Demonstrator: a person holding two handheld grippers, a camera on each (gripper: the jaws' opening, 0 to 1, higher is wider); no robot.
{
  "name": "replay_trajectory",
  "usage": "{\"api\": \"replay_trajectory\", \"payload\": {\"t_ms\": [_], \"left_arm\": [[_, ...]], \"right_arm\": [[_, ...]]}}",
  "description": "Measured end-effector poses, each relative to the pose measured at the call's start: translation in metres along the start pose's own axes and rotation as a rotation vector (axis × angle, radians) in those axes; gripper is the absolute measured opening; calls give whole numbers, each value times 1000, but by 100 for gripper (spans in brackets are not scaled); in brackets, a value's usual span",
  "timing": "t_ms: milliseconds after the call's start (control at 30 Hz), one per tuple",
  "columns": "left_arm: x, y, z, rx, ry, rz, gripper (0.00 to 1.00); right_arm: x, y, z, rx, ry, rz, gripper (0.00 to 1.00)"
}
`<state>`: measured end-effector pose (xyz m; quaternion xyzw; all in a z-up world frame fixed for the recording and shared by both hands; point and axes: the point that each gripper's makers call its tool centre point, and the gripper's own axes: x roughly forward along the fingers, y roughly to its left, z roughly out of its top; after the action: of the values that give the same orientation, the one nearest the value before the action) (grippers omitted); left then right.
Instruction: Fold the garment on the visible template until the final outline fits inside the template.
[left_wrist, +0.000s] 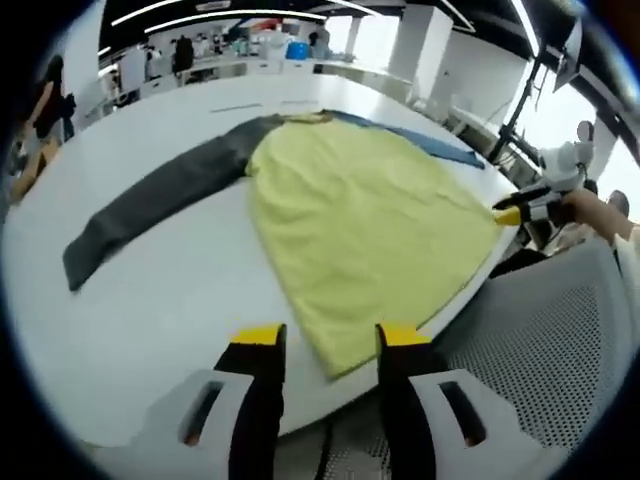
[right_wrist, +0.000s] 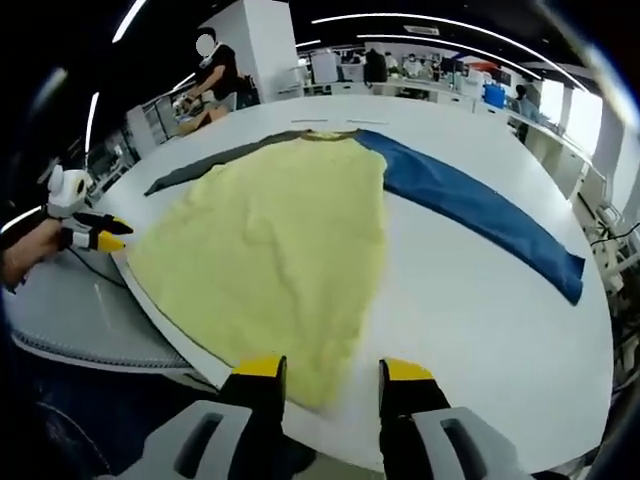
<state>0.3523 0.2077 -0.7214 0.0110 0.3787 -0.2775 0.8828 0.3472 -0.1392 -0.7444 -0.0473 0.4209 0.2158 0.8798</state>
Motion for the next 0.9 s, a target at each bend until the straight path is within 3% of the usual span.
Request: {"api": "replay_trajectory", "payload": {"t_ms": [200, 400, 567, 900], "left_arm": [[0, -5, 18, 38, -79, -14, 58], [2, -8, 25, 65, -93, -24, 69], [2, -10, 36, 86, -141, -35, 77], [3, -11, 50, 94, -187, -35, 90]], "right_arm": [[0, -8, 24, -11, -94, 1, 58], [3, -22, 43, -42, -141, -12, 69], [7, -37, 57, -75, -160, -24, 73], [20, -69, 93, -99, -197, -27, 68]]}}
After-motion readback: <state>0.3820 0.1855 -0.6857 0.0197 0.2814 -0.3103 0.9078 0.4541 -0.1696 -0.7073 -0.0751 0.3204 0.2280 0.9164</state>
